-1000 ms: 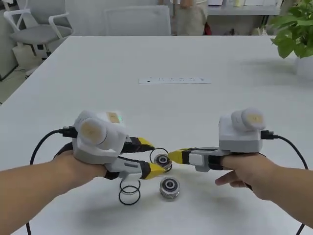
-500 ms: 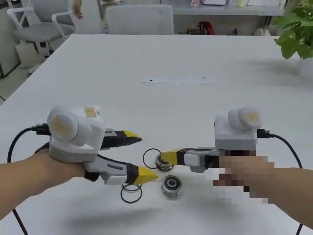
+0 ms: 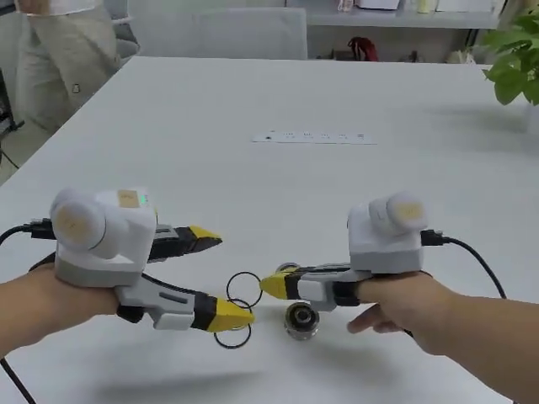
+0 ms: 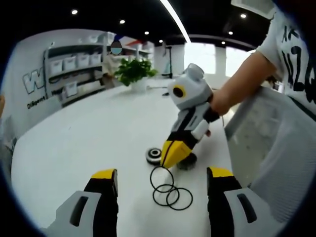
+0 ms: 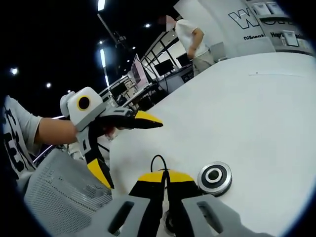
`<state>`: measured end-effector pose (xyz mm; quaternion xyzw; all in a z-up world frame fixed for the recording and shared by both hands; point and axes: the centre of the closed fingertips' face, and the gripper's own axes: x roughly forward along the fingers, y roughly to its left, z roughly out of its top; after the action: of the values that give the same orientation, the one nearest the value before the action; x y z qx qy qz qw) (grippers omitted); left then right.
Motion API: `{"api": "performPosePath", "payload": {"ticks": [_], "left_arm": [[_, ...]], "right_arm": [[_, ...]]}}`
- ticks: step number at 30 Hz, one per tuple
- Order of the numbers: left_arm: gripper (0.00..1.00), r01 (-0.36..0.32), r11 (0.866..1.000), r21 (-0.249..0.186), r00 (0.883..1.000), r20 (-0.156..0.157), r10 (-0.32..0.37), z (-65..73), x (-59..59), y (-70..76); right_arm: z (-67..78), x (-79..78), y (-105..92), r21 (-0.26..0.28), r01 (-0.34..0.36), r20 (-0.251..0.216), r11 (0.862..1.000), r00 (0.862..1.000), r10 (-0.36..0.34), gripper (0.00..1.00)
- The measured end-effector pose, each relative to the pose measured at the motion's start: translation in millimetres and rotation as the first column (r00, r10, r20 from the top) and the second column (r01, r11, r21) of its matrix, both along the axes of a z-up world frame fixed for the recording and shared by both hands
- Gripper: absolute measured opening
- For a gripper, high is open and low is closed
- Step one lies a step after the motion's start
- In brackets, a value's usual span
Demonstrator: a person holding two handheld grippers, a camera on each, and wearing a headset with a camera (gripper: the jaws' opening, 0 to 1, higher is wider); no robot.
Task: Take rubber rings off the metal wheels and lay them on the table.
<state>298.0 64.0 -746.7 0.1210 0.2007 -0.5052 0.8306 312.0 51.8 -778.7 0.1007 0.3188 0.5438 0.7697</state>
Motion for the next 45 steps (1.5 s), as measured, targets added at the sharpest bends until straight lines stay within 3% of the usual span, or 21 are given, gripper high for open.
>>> {"api": "performPosePath", "payload": {"ticks": [19, 34, 45], "left_arm": [[0.75, -0.017, 0.999, 0.027, 1.000, -0.012, 0.018, -9.0, -0.6, 10.8], [0.75, -0.021, 0.999, 0.026, 1.000, -0.010, 0.022, -7.3, 2.3, 11.1], [0.75, -0.017, 1.000, 0.013, 1.000, 0.002, 0.017, 1.2, 6.1, 6.0]], "right_arm": [[-17.8, -5.0, 10.7, -0.084, -0.035, 0.051, 0.996, 0.998, 0.039, 0.00], [-5.7, -2.3, 10.0, -0.067, -0.041, 0.122, 0.997, 0.991, 0.049, 0.22], [8.6, 4.8, 1.3, -0.045, -0.027, 0.165, 0.999, 0.986, 0.034, 0.29]]}}
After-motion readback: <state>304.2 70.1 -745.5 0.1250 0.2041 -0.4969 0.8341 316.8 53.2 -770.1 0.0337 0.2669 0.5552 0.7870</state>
